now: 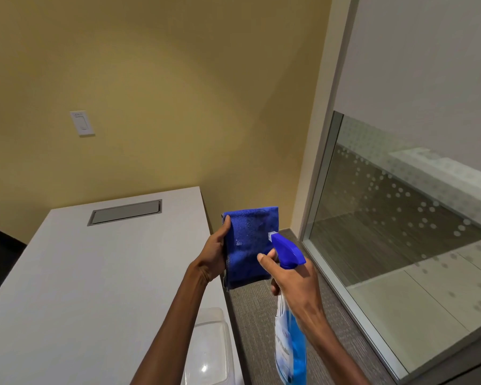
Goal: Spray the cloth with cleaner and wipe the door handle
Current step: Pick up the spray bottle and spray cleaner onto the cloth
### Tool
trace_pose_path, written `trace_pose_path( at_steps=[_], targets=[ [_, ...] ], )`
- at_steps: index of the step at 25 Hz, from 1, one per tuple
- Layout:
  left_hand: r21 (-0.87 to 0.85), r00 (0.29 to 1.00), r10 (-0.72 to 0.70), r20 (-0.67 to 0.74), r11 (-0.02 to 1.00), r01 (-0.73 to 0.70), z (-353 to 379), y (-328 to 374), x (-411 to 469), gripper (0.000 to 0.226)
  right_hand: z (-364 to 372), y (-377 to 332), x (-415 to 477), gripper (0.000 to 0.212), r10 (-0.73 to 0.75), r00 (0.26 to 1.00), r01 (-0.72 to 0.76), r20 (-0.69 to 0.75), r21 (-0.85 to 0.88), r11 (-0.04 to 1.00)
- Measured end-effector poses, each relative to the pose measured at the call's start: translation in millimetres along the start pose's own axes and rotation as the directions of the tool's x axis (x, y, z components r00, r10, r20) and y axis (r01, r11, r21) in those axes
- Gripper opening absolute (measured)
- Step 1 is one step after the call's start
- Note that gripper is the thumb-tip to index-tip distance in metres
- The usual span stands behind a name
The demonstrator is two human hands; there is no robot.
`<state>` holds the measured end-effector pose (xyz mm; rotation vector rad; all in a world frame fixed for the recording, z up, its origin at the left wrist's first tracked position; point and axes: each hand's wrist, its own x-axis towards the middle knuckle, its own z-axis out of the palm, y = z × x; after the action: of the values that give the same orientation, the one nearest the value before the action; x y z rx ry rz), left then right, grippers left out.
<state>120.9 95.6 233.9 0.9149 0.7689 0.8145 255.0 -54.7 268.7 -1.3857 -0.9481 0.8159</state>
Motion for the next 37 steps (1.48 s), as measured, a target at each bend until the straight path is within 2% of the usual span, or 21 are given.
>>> trace_pose_path(
  at_steps=[7,15,21,27,31,37],
  targets=[
    [0.004,1.000,0.000,-0.020,1.000,0.000,-6,2,1,0.050,-14,-2,2,0.031,0.022,1.000,-0.022,-0.010,-0.053,0.998],
    [-0.044,1.000,0.021,-0.022,0.999,-0.022,-18,2,2,0.045,-36,0,11,0.019,0.031,0.996,-0.037,-0.081,-0.073,0.997],
    [0.041,1.000,0.008,-0.010,0.999,-0.007,-16,0,4,0.050,-29,1,15,0.027,0.057,0.991,-0.067,-0.118,-0.083,0.994],
    [0.132,1.000,-0.019,-0.007,0.991,0.020,-12,0,2,0.059,-4,-2,5,0.025,0.014,0.999,-0.012,0.042,-0.052,0.999],
    [0.106,1.000,-0.016,-0.012,0.994,0.017,-18,1,-3,0.053,14,2,4,0.030,0.004,0.997,0.000,0.081,-0.042,0.999],
    [0.115,0.991,0.016,-0.135,0.993,0.000,-46,6,-20,0.050,31,17,7,0.009,0.008,0.969,-0.046,0.245,0.150,0.988]
  ],
)
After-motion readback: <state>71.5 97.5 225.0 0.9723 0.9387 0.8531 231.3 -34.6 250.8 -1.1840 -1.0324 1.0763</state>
